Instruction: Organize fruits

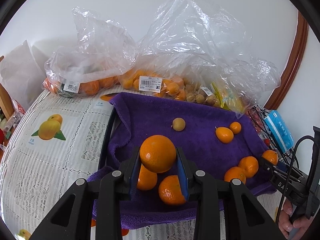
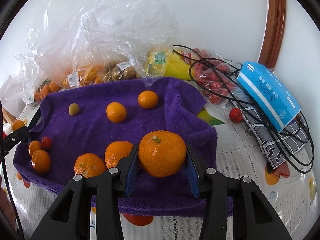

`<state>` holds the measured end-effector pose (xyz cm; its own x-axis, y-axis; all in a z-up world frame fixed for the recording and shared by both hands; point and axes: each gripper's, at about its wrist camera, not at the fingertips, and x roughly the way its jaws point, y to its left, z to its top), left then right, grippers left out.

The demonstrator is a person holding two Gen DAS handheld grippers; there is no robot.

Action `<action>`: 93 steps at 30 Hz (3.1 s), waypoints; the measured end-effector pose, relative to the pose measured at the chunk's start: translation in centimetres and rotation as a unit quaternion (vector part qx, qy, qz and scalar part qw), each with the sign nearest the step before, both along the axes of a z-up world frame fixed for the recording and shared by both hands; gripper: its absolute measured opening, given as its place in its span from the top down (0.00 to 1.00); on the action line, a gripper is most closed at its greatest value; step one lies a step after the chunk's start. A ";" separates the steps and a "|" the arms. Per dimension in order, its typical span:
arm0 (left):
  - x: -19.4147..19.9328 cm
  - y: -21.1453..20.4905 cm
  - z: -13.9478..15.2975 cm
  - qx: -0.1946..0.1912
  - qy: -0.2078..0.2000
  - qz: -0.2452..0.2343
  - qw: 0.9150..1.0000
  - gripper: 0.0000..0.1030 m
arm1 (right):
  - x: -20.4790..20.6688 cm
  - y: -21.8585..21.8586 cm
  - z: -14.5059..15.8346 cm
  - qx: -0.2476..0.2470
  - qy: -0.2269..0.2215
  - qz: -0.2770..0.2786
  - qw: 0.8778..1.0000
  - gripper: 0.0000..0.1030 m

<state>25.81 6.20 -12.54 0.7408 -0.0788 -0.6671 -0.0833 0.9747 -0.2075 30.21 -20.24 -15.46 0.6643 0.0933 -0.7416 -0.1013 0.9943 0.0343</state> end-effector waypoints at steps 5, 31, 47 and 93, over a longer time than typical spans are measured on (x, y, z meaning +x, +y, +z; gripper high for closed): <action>-0.1 -0.7 -0.1 0.009 -0.001 -0.008 1.000 0.69 | 0.0 0.1 -0.1 -0.006 0.003 0.003 1.000 0.57; -0.2 -3.8 -1.3 0.031 -0.007 -0.045 0.998 0.69 | -1.0 0.8 0.7 -0.005 -0.026 0.020 0.999 0.55; 0.1 -4.1 -1.8 0.036 0.003 -0.041 0.999 0.68 | -1.2 1.4 0.7 -0.003 -0.030 0.023 0.999 0.55; -18.6 -3.7 8.3 0.040 -0.068 0.002 0.997 0.20 | -20.7 -0.5 11.3 0.025 -0.105 0.014 0.994 0.03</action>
<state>7.23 2.55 -4.27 0.8245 -0.0261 -0.5653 -0.0635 0.9884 -0.1381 9.55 -20.77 -4.13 0.8008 0.1481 -0.5803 -0.1397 0.9884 0.0595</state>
